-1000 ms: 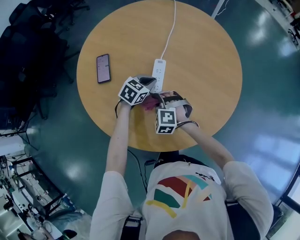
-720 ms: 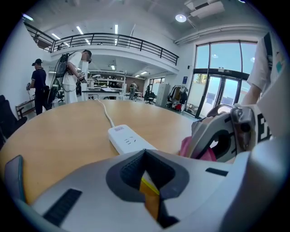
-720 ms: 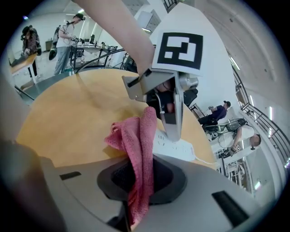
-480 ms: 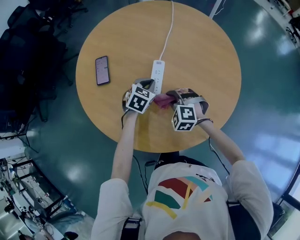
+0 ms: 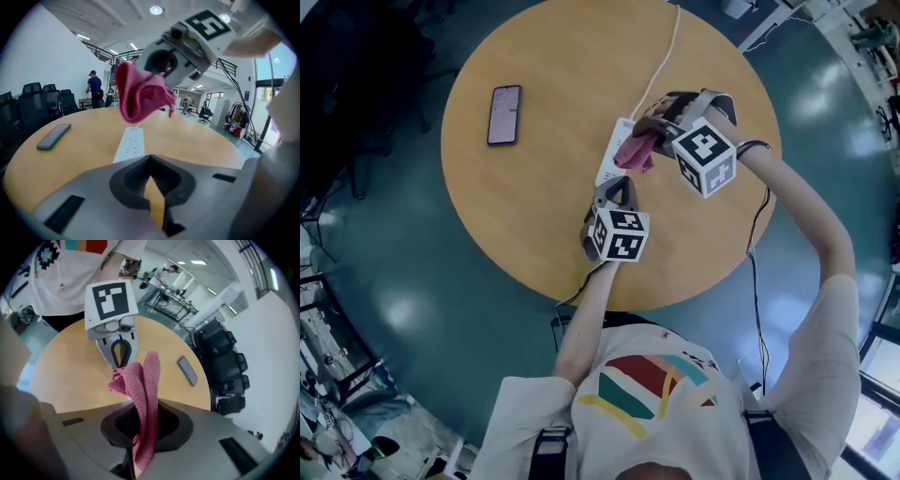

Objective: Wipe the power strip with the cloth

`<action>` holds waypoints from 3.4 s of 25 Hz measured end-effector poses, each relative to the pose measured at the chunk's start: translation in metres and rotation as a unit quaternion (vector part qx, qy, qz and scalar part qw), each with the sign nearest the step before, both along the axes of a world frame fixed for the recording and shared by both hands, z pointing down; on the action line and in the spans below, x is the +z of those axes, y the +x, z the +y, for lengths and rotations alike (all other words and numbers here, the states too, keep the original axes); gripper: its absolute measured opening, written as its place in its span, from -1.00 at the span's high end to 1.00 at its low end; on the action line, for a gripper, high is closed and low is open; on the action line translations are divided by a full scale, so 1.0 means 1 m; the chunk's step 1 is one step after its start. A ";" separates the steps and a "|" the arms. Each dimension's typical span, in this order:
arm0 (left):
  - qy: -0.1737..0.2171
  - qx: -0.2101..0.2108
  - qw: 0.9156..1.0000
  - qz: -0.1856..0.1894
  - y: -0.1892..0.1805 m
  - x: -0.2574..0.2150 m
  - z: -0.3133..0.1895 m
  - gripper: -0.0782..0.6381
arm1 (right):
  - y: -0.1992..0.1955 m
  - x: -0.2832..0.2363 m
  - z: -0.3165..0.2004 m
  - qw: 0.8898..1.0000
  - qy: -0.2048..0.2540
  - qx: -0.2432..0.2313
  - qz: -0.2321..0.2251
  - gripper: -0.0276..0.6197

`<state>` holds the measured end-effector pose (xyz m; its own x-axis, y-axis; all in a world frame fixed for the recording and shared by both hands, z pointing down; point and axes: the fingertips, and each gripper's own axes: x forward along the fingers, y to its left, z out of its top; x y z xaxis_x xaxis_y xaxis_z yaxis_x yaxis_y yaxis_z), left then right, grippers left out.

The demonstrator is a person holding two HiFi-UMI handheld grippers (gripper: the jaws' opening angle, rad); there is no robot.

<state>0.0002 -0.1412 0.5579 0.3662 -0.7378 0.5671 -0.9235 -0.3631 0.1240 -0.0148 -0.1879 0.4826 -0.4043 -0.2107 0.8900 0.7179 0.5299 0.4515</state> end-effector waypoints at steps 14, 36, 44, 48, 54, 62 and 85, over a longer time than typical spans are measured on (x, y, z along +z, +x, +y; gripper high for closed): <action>0.014 -0.061 0.998 -0.027 -0.022 0.003 -0.023 0.70 | -0.082 0.091 0.042 0.892 -0.196 -0.274 0.302 0.79; 0.021 -0.070 0.997 -0.005 -0.035 0.011 -0.024 0.70 | -0.053 0.107 -0.023 0.841 -0.166 -0.261 0.443 0.79; 0.022 -0.064 0.998 0.003 -0.034 0.011 -0.025 0.70 | -0.032 0.105 -0.080 0.869 -0.135 -0.184 0.439 0.80; 0.021 -0.069 0.997 0.009 -0.034 0.010 -0.026 0.70 | -0.023 0.105 -0.090 0.878 -0.129 -0.164 0.431 0.79; 0.018 -0.035 0.998 0.047 -0.039 0.005 -0.026 0.70 | -0.076 0.073 -0.092 0.964 -0.205 0.025 0.164 0.80; 0.182 -0.076 0.974 0.112 -0.078 -0.084 -0.030 0.70 | -0.042 -0.061 -0.059 0.734 -0.257 0.415 -0.472 0.80; 0.315 0.087 0.939 0.108 0.008 -0.246 0.220 0.70 | 0.127 -0.146 0.292 0.491 -0.118 0.517 -0.691 0.80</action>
<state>0.0081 0.0783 0.3122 0.5688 -0.8200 -0.0637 -0.8211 -0.5706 0.0122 0.1118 0.1039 0.3369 -0.4425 -0.8961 -0.0342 -0.8957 0.4436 -0.0322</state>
